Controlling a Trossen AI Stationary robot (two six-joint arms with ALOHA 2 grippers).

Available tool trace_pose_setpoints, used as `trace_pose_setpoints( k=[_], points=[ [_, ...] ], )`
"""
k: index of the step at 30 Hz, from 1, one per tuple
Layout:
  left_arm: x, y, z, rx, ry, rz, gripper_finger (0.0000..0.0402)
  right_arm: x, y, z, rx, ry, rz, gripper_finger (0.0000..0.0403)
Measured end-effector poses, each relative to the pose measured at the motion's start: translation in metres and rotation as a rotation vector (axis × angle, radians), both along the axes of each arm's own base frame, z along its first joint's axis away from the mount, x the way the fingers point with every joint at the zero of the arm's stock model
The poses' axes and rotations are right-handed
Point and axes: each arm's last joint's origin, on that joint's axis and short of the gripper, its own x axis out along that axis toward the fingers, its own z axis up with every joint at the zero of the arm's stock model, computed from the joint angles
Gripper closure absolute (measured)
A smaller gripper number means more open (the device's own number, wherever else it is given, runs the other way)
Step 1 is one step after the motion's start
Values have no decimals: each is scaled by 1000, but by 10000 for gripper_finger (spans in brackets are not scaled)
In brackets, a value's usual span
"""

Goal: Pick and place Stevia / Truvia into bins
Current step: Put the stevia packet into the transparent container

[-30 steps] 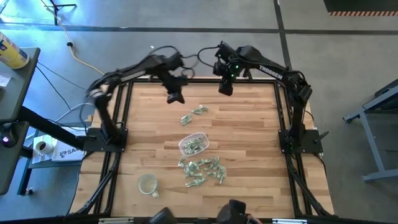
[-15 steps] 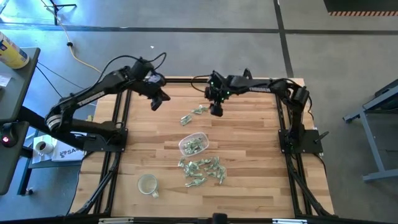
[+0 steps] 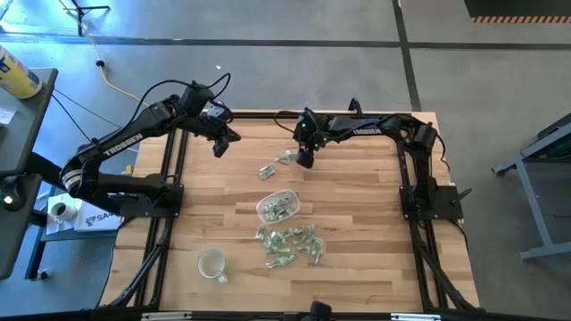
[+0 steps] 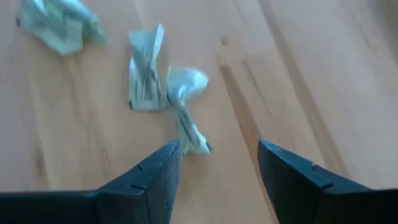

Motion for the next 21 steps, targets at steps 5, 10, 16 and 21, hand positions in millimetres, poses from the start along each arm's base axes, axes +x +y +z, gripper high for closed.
trace_pose_setpoints(
  k=[5, 10, 16, 21],
  points=[
    [0, 0, 0, -21, -2, 18, 346, 0, 3, -8, -34, 52, 88, 205],
    [0, 0, 0, -35, -4, 31, 346, 3, 2, -5, -73, 34, 109, 207],
    [0, 0, 0, -51, -6, 45, 346, 10, 6, 0, -68, 5, 170, 208],
    [0, 0, 0, -51, -6, 46, 346, 11, 10, -1, -65, 5, 182, 209]
  ],
)
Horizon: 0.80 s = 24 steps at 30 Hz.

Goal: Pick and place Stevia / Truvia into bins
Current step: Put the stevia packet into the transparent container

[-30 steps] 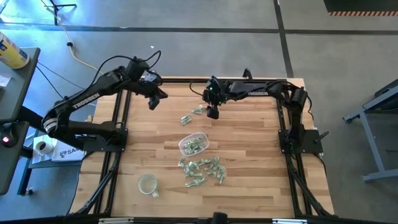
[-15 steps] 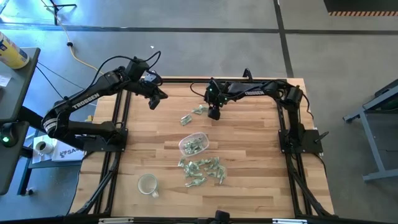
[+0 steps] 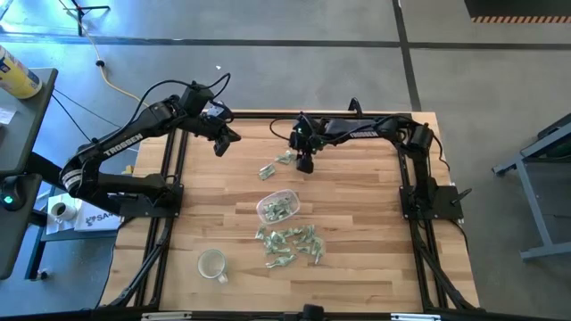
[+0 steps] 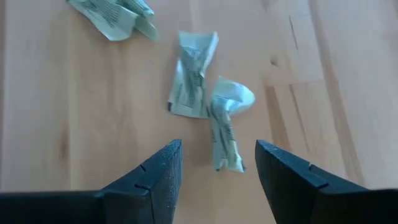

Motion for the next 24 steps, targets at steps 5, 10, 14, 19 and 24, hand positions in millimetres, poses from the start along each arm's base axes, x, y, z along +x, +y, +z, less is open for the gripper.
trace_pose_setpoints(
  k=[5, 10, 14, 19, 24],
  points=[
    [0, 0, 0, 1, 1, 1, 346, -3, -5, -1, -2, 10, -12, 209],
    [0, 0, 0, -2, 3, 11, 346, -4, -4, -15, 34, 64, -10, 209],
    [0, 0, 0, -12, 2, 21, 346, 9, -3, -15, 27, 69, 28, 209],
    [0, 0, 0, -9, 6, 26, 346, 18, -9, -18, 36, 143, 23, 213],
    [0, 0, -1, -14, 12, 26, 346, 21, -12, -15, 66, 191, 28, 246]
  ],
)
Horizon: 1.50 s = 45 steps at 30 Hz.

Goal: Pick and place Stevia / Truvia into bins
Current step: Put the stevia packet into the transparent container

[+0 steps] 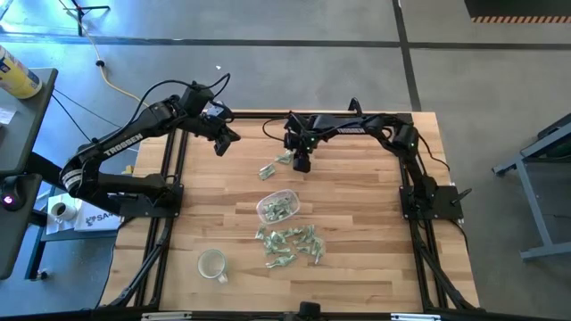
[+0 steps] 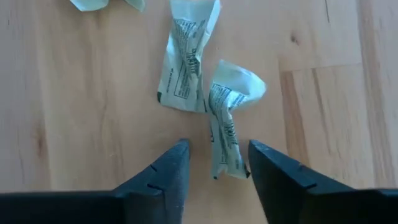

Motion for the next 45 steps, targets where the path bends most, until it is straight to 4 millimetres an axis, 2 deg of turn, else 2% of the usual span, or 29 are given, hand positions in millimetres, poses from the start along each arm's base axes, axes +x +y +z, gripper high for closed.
trace_pose_setpoints(
  k=[10, 16, 20, 23, 27, 30, 38, 42, 45],
  points=[
    [0, 0, 0, 11, 7, 11, 346, -1, -1, 0, -72, 44, 16, 391],
    [0, 1, 0, 13, 8, 11, 346, 0, -2, 15, -81, 95, 1, 389],
    [0, 1, 0, 19, 2, 10, 346, 3, -1, 51, -79, 66, 4, 396],
    [0, 1, 1, 32, 3, 0, 346, 3, 11, 76, -9, 7, 42, 393],
    [1, 2, -1, 50, 27, 16, 346, 5, 35, 90, 115, -46, 115, 399],
    [4, 6, -8, 43, 79, 42, 346, 7, 56, 89, 192, -33, 202, 396],
    [27, 24, -43, -80, 212, 21, 346, 25, 114, 85, 191, -31, 383, 394],
    [41, 29, -64, -103, 291, -16, 346, 32, 131, 72, 226, -15, 431, 391],
    [49, 30, -75, -80, 347, -60, 346, 37, 142, 64, 202, -4, 454, 368]
  ],
)
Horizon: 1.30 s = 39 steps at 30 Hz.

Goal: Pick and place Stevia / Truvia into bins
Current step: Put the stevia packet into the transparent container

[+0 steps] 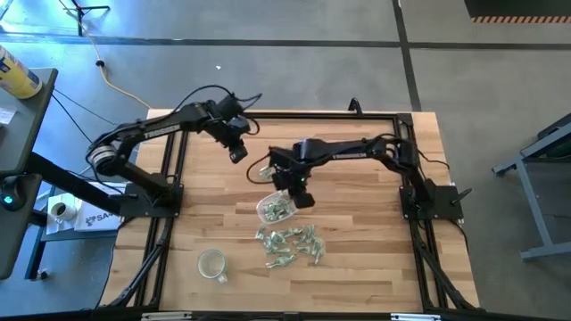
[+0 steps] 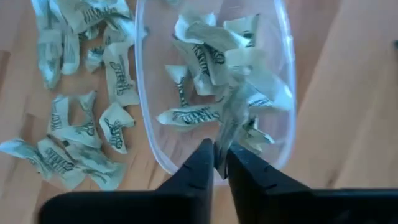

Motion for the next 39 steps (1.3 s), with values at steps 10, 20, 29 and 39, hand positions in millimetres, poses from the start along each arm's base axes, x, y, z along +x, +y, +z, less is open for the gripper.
trace_pose_setpoints(
  k=[10, 20, 29, 39],
  points=[
    [-3, -4, -3, 27, 84, -14, 346, 4, 21, 8, -318, -5, -127, 182],
    [-28, -23, 17, 25, 79, -31, 346, -7, -84, 16, -232, -58, -554, 145],
    [-39, -31, 25, 50, 6, 13, 346, 2, -103, -12, -287, -65, -552, 172],
    [-40, -32, 12, 21, 21, 40, 346, 8, -106, -33, -316, -38, -653, 181]
  ],
)
